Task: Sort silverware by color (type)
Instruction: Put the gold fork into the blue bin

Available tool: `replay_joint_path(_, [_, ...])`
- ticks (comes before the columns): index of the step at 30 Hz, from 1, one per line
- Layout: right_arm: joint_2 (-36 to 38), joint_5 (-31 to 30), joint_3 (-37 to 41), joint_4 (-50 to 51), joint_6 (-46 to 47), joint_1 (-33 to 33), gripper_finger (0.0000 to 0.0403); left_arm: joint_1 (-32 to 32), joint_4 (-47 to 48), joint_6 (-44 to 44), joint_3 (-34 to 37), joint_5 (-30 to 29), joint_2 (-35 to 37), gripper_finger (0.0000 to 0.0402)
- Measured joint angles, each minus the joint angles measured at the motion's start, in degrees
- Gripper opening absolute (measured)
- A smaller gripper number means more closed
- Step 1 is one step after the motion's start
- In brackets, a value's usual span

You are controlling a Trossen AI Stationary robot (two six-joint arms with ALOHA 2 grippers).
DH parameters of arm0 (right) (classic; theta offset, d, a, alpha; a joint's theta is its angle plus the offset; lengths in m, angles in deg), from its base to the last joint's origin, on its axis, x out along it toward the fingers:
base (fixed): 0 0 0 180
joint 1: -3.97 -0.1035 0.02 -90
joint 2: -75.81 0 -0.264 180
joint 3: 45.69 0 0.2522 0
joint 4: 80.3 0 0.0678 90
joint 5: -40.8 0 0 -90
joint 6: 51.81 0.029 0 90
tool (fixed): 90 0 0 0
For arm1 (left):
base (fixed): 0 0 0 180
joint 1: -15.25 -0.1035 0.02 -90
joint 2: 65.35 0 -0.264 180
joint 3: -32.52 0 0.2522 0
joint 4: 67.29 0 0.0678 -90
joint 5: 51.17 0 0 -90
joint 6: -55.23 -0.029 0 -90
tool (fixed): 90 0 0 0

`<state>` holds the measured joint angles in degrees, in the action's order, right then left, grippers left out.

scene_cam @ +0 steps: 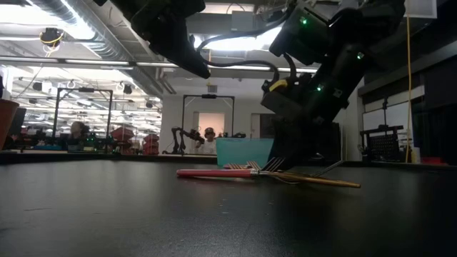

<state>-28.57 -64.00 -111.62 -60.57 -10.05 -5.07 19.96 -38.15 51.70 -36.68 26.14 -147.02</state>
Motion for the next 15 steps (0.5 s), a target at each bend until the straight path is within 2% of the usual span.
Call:
replay_joint_path(7, [-0.7,-0.7,-0.1,0.5,0.0,0.0,0.0106,0.0,0.0,0.0,0.0,0.0,0.0,0.0095])
replay_joint_path(15, [-0.7,-0.7,-0.1,1.0,0.0,0.0,0.0036,0.0,0.0,0.0,0.0,0.1,0.0,0.0095])
